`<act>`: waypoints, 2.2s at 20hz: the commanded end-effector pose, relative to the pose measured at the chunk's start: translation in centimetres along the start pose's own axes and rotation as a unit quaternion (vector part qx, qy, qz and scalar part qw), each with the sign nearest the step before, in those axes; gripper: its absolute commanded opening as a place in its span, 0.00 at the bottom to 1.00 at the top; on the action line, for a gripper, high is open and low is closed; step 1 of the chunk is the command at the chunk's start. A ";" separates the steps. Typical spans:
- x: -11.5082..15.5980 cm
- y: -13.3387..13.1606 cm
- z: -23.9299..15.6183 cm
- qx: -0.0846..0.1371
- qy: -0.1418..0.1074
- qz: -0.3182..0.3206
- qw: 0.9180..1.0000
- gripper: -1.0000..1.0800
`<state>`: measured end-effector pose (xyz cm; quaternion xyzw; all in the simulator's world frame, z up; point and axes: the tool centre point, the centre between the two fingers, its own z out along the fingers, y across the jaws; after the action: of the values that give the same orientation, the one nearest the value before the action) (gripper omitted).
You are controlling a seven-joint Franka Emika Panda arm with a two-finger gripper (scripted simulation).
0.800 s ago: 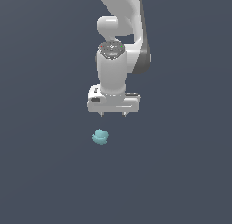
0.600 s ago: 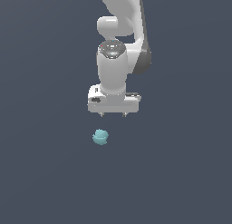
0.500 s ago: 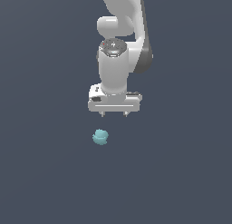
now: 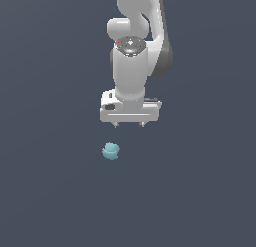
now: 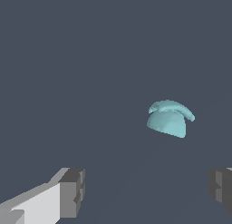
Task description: Pick up the object and move it to a goal position.
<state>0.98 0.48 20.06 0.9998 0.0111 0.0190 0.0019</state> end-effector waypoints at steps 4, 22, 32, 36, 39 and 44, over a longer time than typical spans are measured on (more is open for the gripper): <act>0.1 0.2 0.3 -0.001 -0.001 -0.018 1.000 0.96; 1.3 2.6 3.2 -0.004 -0.009 -0.197 0.980 0.96; 1.9 4.2 5.3 -0.002 -0.013 -0.317 0.948 0.96; 2.2 4.9 6.1 0.000 -0.014 -0.363 0.932 0.96; 2.3 5.4 6.7 0.001 -0.015 -0.397 0.918 0.96; 2.6 6.2 7.8 0.004 -0.016 -0.453 0.891 0.96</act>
<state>3.87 -5.42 12.73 0.8952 0.4456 0.0005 0.0071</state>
